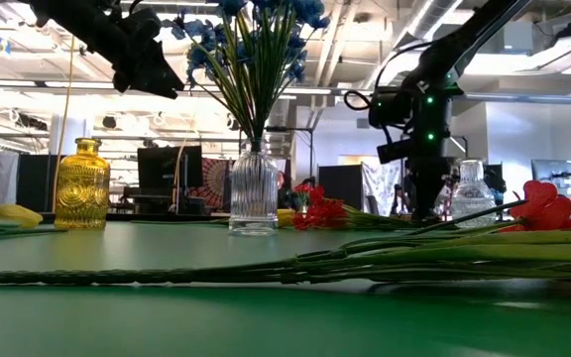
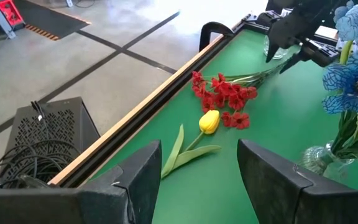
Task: Sort flowers into vase by color
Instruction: Put the top right red flowers into the top transparent vase
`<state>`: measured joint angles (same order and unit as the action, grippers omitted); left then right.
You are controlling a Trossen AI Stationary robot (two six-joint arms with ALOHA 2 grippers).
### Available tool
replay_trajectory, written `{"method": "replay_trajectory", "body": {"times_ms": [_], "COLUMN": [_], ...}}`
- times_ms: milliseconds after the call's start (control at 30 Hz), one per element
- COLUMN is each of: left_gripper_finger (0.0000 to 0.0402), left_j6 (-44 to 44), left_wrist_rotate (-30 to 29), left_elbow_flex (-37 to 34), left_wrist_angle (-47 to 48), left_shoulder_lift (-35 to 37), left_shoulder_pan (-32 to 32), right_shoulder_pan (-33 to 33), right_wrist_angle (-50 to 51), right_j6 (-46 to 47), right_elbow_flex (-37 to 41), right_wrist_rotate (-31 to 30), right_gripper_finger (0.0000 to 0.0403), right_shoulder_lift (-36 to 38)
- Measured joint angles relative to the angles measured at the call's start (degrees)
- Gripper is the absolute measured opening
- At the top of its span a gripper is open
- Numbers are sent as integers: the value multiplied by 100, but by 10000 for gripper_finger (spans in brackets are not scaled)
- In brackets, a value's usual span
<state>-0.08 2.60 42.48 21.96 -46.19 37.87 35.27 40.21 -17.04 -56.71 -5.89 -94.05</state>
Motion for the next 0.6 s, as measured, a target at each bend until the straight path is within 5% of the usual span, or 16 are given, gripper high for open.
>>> {"method": "replay_trajectory", "body": {"times_ms": [600], "left_gripper_finger": [199], "left_j6": [-85], "left_wrist_rotate": [-6], "left_elbow_flex": [0], "left_wrist_angle": [-216], "left_shoulder_lift": [-4], "left_shoulder_pan": [0], "right_shoulder_pan": [319], "right_wrist_angle": [-189], "right_j6": [-300], "right_elbow_flex": [-45], "right_wrist_rotate": [52], "right_gripper_finger": [219], "right_shoulder_lift": [-654]}}
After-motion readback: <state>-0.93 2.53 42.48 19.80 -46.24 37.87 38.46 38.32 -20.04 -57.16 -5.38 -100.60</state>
